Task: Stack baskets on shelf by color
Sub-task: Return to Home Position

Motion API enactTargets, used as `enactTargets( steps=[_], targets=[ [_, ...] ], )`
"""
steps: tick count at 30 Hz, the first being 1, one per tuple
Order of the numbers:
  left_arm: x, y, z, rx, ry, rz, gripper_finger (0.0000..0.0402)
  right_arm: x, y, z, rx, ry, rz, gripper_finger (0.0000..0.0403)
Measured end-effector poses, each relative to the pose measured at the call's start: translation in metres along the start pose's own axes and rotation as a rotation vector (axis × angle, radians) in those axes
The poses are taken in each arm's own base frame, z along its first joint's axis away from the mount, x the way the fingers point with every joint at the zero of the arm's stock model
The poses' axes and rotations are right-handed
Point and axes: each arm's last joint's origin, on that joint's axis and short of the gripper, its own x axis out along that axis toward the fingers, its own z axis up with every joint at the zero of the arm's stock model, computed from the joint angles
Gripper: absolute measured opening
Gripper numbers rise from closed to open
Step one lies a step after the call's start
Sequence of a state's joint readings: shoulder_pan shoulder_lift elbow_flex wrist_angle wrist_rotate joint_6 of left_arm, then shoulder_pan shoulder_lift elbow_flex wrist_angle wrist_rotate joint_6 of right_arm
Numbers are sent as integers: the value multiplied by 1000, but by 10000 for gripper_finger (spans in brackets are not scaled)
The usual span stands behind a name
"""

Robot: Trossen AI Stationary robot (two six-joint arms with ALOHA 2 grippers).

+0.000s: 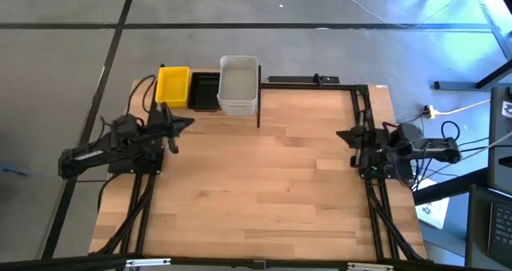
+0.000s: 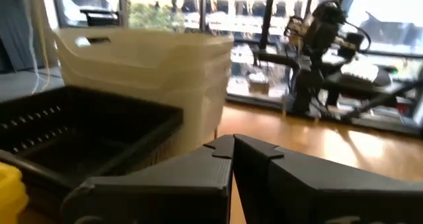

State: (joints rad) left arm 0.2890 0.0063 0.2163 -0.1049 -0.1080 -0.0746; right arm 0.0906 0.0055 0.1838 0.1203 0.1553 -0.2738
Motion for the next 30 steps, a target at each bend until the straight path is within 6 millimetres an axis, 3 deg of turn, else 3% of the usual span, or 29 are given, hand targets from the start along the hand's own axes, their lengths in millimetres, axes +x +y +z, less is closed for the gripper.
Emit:
enactTargets(
  steps=[7,13,21,30],
  targets=[
    [4,-1,-21,65,91,-72,0,1,12,-41,-5,-17,-6,0],
    [8,0,-54,64,194,-111,0,1,11,-43,-71,11,-21,0],
    [9,-2,-56,85,181,-167,0,1,11,-43,-71,18,-33,0],
    [10,2,-56,91,181,-18,0,1,11,-44,-70,20,-32,0]
  ],
)
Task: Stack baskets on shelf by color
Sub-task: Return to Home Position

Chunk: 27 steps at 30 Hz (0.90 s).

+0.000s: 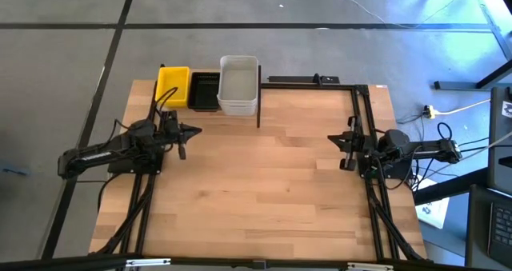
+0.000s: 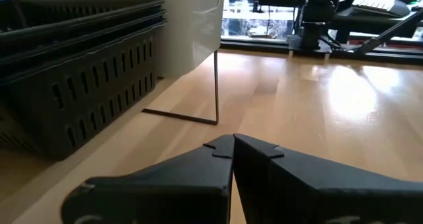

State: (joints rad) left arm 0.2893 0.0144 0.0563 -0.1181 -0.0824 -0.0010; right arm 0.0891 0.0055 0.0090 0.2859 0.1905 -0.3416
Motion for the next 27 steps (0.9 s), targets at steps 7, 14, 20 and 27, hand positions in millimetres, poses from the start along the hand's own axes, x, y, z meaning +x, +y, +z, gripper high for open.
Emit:
enactTargets(
  steps=[7,14,20,27],
  targets=[
    [0,0,0,11,0,4,0,0,0,0,0,0,0,0],
    [0,0,0,11,0,5,0,0,0,0,0,0,0,0],
    [0,0,0,11,0,5,0,0,0,0,0,0,0,0],
    [0,0,0,12,0,5,0,0,0,0,0,0,0,0]
  ],
)
